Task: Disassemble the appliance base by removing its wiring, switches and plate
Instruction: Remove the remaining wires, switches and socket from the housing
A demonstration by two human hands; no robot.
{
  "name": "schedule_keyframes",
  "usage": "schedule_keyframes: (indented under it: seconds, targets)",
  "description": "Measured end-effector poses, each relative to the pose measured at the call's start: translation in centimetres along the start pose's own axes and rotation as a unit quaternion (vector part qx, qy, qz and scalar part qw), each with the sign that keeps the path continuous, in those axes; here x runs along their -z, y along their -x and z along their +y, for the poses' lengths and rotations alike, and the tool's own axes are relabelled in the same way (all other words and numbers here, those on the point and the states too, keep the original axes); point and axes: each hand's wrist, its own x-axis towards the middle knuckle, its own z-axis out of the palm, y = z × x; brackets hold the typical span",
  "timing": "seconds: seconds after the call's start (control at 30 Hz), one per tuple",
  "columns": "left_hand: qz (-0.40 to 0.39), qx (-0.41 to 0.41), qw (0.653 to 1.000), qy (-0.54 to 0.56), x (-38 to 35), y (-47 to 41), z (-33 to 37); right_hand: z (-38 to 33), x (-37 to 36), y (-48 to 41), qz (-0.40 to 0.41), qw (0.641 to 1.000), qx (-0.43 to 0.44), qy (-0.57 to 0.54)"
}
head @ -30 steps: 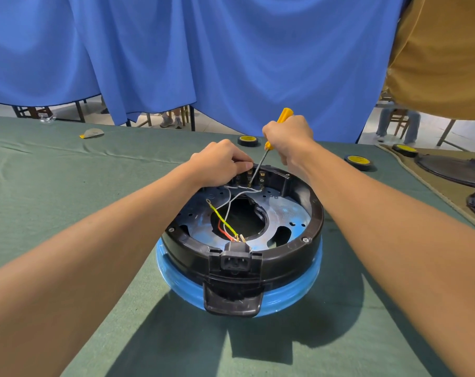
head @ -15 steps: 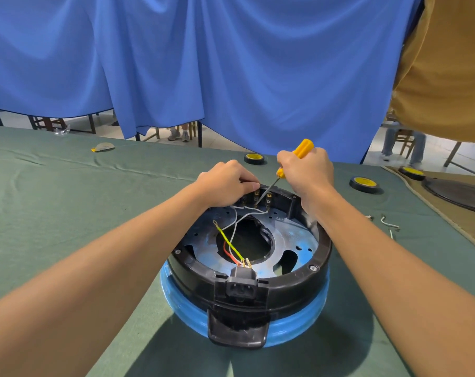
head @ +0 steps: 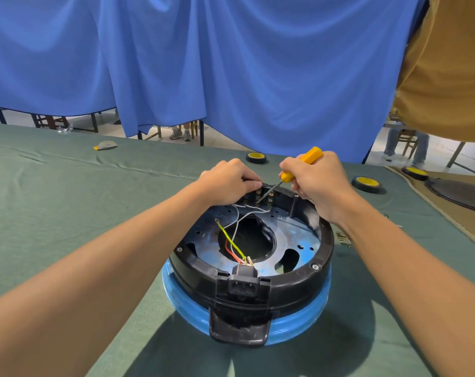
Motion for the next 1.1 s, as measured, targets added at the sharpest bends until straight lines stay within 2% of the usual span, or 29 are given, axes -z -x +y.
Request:
schedule_keyframes:
  seconds: [0.17,0.4,0.57,0.67,0.8,0.87,1.0,1.1]
  targets:
    - [0.000,0.003,1.000,-0.002,0.1,-0.1,0.0,-0.7,-1.1,-0.9,-0.012,1.000,-0.011,0.006]
    - [0.000,0.008,1.000,-0.006,0.1,-0.1,-0.1,-0.2,-1.3,0.0,0.034,0.995,0.083,0.046]
    - [0.005,0.002,1.000,-0.005,0.2,-0.1,-0.2,-0.5,-1.6,0.6,0.005,0.987,0.128,0.101]
    - [0.005,0.002,1.000,-0.007,0.1,-0.1,-0.3,-0.4,-1.7,0.5,0.007,0.988,0.124,0.097]
    - [0.005,0.003,1.000,-0.004,0.0,-0.2,-0.3,-0.1,-1.3,0.5,0.079,0.988,0.120,0.051]
    - [0.005,0.003,1.000,-0.004,0.0,-0.3,-0.3,-0.2,-1.2,0.8,0.100,0.983,0.138,0.068]
    - [0.002,0.005,1.000,-0.002,0.0,-0.3,-0.3,-0.1,-1.3,0.9,0.085,0.978,0.157,0.106]
    - [0.000,0.002,1.000,-0.001,0.0,-0.3,-0.3,-0.1,-1.2,0.7,0.087,0.985,0.124,0.079]
